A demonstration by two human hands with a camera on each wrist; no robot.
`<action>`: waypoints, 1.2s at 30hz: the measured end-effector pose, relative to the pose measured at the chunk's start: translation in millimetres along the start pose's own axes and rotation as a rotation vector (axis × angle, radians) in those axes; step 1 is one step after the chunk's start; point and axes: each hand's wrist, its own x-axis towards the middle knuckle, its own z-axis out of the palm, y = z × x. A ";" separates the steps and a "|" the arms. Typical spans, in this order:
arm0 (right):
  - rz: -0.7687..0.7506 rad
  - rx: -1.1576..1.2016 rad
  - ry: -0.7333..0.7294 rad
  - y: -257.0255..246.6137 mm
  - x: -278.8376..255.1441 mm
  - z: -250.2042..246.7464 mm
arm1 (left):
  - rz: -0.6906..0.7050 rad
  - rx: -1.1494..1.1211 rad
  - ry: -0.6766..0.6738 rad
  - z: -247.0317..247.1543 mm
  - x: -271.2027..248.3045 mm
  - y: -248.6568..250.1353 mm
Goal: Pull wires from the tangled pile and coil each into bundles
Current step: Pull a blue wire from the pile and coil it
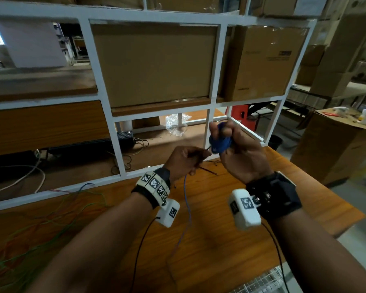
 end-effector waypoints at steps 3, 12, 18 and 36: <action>-0.175 -0.084 0.284 -12.8 18.1 0.4 | -0.149 0.005 -0.037 7.0 -14.1 -13.9; 0.419 -1.811 0.136 -9.9 2.5 -49.7 | 0.087 0.648 0.037 -25.1 -28.4 -6.3; 0.781 -1.413 -0.127 9.3 -17.5 -36.5 | 0.160 0.622 0.008 -50.4 -13.7 22.2; -0.096 -0.769 0.380 8.0 14.1 -24.4 | -0.027 0.269 -0.038 0.5 -35.7 -27.3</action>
